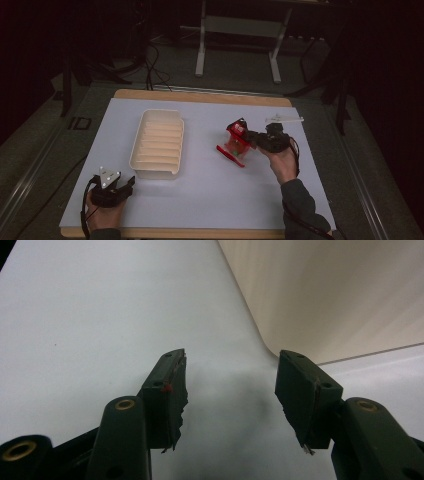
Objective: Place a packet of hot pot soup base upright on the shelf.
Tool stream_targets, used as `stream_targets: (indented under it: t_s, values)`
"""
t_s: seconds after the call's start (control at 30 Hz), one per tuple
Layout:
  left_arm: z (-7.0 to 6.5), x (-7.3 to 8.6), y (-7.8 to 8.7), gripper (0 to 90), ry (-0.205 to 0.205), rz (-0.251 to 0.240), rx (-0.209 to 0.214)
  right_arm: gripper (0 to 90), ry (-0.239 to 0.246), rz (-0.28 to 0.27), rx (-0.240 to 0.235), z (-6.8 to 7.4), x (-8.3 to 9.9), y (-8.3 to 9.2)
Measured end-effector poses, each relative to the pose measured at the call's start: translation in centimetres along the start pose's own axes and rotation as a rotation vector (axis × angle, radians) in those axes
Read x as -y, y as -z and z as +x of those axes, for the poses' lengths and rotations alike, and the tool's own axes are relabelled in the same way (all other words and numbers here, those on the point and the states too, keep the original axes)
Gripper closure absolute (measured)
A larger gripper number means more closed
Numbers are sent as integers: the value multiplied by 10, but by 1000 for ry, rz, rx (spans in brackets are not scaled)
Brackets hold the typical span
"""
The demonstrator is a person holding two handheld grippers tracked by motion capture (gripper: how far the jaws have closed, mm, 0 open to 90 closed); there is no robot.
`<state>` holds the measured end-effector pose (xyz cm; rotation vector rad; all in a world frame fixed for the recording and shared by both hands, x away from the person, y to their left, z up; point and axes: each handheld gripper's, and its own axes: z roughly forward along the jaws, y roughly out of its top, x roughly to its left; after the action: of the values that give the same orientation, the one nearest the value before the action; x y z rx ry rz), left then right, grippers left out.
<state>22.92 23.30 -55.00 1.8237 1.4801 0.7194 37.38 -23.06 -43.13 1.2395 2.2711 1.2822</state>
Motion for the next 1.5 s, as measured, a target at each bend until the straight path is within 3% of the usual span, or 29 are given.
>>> stream_targets:
  t_s: [0.37,1.5]
  values:
    - [0,0,0,455,2,0,-2,883,56,7,-15,14,-7,-4]
    - [0,0,0,477,-2,-1,4,883,141,5,-89,47,-21,-21]
